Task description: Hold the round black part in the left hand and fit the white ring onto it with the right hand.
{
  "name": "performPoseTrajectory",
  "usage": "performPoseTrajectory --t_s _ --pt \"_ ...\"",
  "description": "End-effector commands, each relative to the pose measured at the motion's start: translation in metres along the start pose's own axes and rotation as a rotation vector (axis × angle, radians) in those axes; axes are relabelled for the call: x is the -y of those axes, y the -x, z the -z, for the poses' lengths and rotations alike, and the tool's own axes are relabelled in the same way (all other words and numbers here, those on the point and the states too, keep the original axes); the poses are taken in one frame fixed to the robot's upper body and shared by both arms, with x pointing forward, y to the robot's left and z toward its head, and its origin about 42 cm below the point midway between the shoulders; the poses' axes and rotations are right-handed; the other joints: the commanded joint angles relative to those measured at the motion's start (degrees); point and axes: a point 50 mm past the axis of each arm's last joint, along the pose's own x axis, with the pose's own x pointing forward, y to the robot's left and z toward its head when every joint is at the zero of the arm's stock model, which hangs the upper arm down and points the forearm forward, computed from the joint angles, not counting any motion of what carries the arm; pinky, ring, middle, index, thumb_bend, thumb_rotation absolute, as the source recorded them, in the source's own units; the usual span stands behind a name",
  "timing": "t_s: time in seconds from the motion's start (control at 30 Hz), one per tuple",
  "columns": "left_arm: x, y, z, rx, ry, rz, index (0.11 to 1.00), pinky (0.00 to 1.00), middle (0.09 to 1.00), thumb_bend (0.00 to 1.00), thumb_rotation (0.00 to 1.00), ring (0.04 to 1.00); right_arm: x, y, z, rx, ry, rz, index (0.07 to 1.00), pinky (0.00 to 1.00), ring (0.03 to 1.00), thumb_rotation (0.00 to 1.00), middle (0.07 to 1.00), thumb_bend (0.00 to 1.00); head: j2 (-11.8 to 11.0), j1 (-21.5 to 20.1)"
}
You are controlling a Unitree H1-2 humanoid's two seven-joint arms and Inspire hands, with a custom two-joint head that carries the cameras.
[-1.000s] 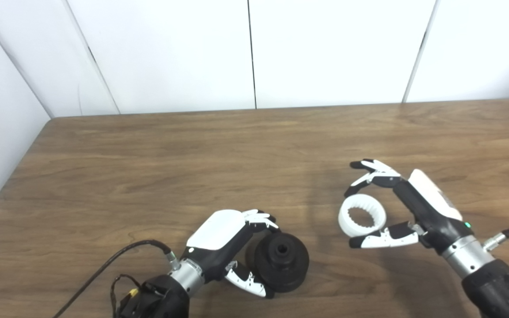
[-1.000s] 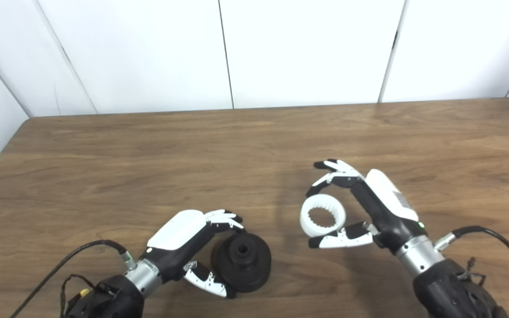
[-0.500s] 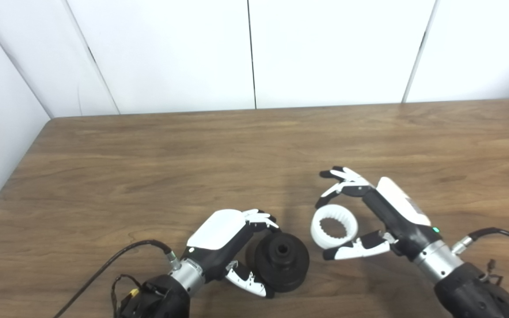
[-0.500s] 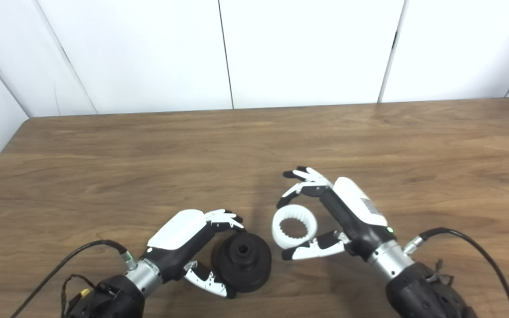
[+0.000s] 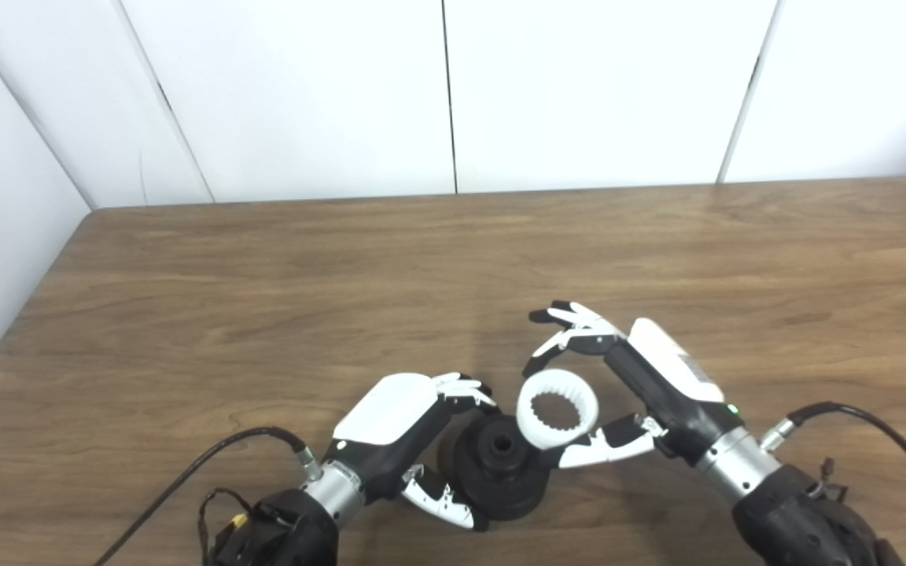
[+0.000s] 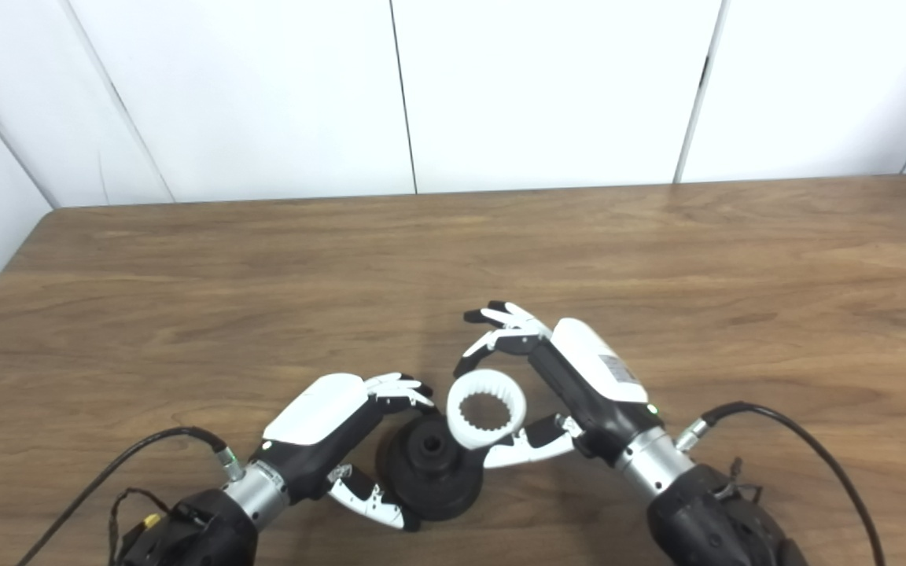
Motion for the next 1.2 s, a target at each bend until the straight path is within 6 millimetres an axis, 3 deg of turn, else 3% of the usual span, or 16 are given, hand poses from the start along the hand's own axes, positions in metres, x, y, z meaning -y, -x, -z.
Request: performPoseTrajectory --t_s 0.0,1.17 --pt "-0.007 -0.004 -0.004 0.019 -0.016 -0.033 0.696 0.84 0.868 0.88 0.21 0.916 0.006 -0.008 -0.011 0.068 0.014 0.023 0.495 0.88 0.965 0.16 0.891 0.52 0.0 0.0" --pt "-0.011 -0.006 -0.006 0.017 -0.016 -0.017 0.712 0.85 0.881 0.87 0.22 0.926 -0.014 -0.017 -0.021 0.084 -0.033 -0.044 0.496 0.90 0.970 0.16 0.894 0.52 0.3 0.5"
